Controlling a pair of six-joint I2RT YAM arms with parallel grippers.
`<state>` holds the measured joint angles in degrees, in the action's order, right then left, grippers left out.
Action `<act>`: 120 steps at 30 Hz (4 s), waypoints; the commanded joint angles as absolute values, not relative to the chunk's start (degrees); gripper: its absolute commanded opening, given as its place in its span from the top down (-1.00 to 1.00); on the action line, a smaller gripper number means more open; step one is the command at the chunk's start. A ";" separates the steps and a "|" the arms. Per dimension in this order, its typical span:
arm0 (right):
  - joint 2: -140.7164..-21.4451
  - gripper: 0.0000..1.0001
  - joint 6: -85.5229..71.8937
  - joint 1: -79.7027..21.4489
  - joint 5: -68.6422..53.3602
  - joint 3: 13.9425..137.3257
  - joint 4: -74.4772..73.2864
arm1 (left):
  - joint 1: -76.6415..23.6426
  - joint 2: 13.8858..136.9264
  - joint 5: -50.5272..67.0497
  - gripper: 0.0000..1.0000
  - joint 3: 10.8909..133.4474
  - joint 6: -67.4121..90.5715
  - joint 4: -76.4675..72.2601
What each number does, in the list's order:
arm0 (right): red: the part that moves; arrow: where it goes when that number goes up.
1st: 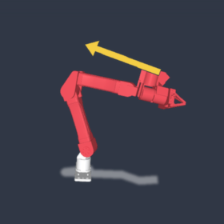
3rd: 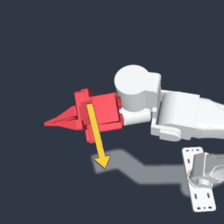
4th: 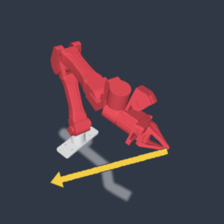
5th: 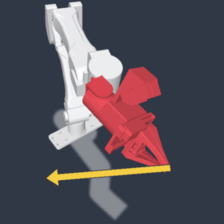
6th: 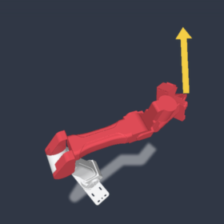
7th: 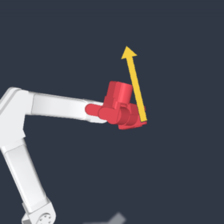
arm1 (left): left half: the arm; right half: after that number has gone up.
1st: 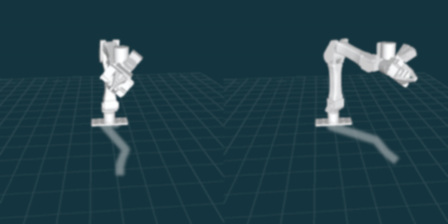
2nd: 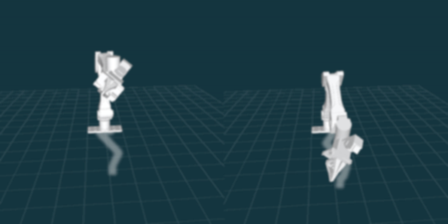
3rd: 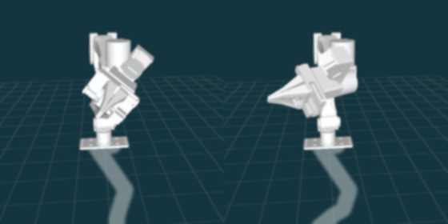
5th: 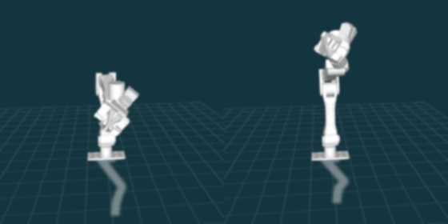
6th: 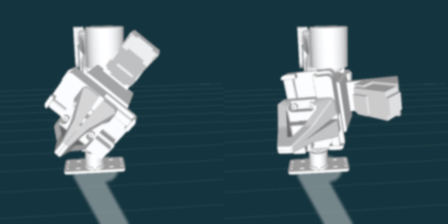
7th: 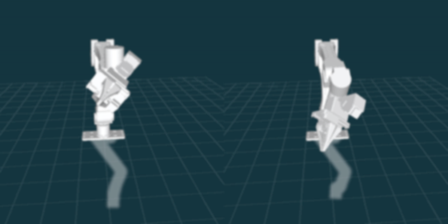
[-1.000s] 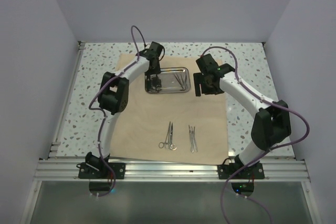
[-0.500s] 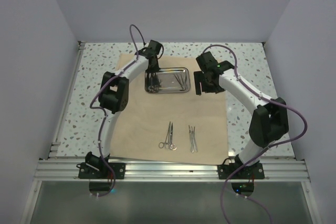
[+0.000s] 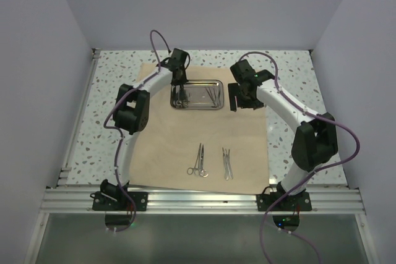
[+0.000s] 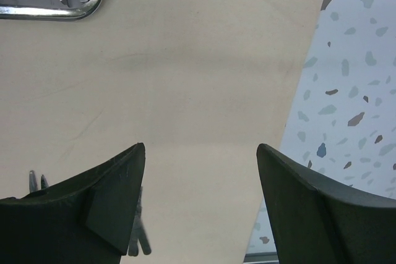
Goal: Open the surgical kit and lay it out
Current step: Pick up the medical item from the container, then place the medical item in the surgical kit, then pick up the medical item from the container.
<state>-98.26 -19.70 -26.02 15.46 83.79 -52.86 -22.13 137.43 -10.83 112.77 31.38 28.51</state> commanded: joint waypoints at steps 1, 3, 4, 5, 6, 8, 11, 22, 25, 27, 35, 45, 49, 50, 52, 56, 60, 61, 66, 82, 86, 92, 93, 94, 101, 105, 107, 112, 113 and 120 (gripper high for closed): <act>-97.30 -0.53 -20.30 -25.75 15.03 85.17 -53.18 | -21.80 141.16 -5.63 1.00 110.47 30.06 32.26; -96.77 -0.53 -20.48 -25.75 14.85 84.38 -53.09 | -21.80 139.84 -5.19 1.00 112.66 30.06 32.69; -96.33 -0.53 -20.57 -25.75 14.77 84.03 -52.74 | -21.80 139.49 -5.01 1.00 113.63 30.06 33.39; -95.98 -0.53 -20.57 -25.75 14.68 83.76 -52.56 | -21.80 139.05 -4.92 1.00 114.60 30.06 33.83; -95.72 -0.53 -20.65 -25.75 14.50 83.15 -52.38 | -21.80 138.17 -4.92 1.00 116.26 30.06 34.19; -95.02 -0.53 -20.65 -25.66 14.33 82.71 -51.95 | -21.88 136.68 -4.75 1.00 117.77 30.06 35.15; -94.14 -0.53 -20.65 -25.75 13.98 81.74 -51.33 | -21.88 134.74 -4.83 1.00 119.53 30.14 36.30; -90.62 -0.53 -20.04 -25.75 11.78 77.96 -48.78 | -25.66 119.72 -7.38 1.00 108.56 33.31 36.91; -89.65 -0.53 -19.69 -25.75 11.43 77.08 -48.17 | -28.47 115.06 -8.87 1.00 102.76 35.33 36.83; -89.39 -0.53 -19.60 -25.66 11.43 76.64 -47.90 | -30.23 111.46 -9.92 1.00 97.68 36.91 36.65; -87.37 -0.53 -21.27 -25.75 11.25 77.78 -48.78 | -39.89 101.09 -12.21 1.00 80.61 44.46 35.51; -81.04 -0.53 -23.82 -25.75 10.72 72.69 -49.57 | -51.76 97.03 -15.03 1.00 68.38 53.78 34.80; -79.81 -0.53 -23.64 -25.75 10.90 70.14 -49.05 | -54.66 96.59 -14.76 1.00 66.98 56.77 35.33; -79.80 -0.53 -23.56 -25.66 11.33 69.70 -49.04 | -55.28 96.07 -14.77 1.00 66.45 57.13 35.42; -80.24 -0.53 -23.29 -25.66 11.60 69.78 -48.96 | -56.51 95.28 -15.03 0.77 65.83 57.48 35.16; -81.56 -0.53 -23.29 -25.75 11.60 71.80 -48.87 | -57.30 93.87 -15.90 0.21 65.30 57.74 35.77; -82.62 -0.53 -23.82 -25.66 10.37 74.09 -48.69 | -57.22 92.81 -19.59 0.01 68.02 56.87 39.01; -82.62 -0.53 -23.91 -25.75 9.94 74.35 -48.69 | -57.22 92.81 -20.38 0.00 68.90 55.47 39.46; -81.04 -0.53 -24.96 -25.75 8.62 74.27 -48.87 | -53.98 98.51 -23.29 0.03 79.35 50.19 41.57; -62.50 -0.54 -30.67 -26.02 10.98 62.05 -56.07 | -39.64 137.09 -21.62 0.13 122.33 33.14 43.42; -61.09 -0.54 -31.29 -25.93 11.86 60.74 -57.30 | -38.76 140.27 -19.95 0.14 126.74 32.17 40.97; -63.54 -0.55 -31.29 -25.93 12.22 60.55 -56.52 | -38.32 138.35 -18.28 0.14 124.99 32.78 36.57; -64.24 -0.55 -30.85 -25.93 12.22 60.73 -56.17 | -38.23 137.82 -17.32 0.15 124.11 33.04 35.43; -65.29 -0.55 -30.68 -25.93 12.22 61.17 -55.81 | -38.15 136.68 -16.79 0.14 122.71 33.31 34.81; -70.04 -0.54 -28.57 -26.02 12.31 63.54 -55.02 | -38.06 138.59 -15.29 0.14 123.30 33.31 33.66; -70.93 -0.54 -27.86 -26.01 12.30 64.16 -54.93 | -38.06 142.73 -13.98 0.18 127.18 33.05 36.30; -70.84 -0.55 -27.69 -25.93 12.57 63.90 -54.93 | -38.06 143.09 -13.71 0.18 126.56 33.13 35.86; -70.49 -0.54 -27.60 -25.93 12.92 62.93 -54.84 | -38.06 146.76 -17.13 0.26 130.15 32.52 41.30; -70.40 -0.55 -27.60 -25.93 13.01 62.84 -54.84 | -37.97 147.13 -17.75 0.29 130.43 32.43 42.96; -70.49 -0.55 -27.77 -25.84 12.74 62.49 -54.05 | -37.97 148.36 -20.74 0.68 128.76 31.55 47.11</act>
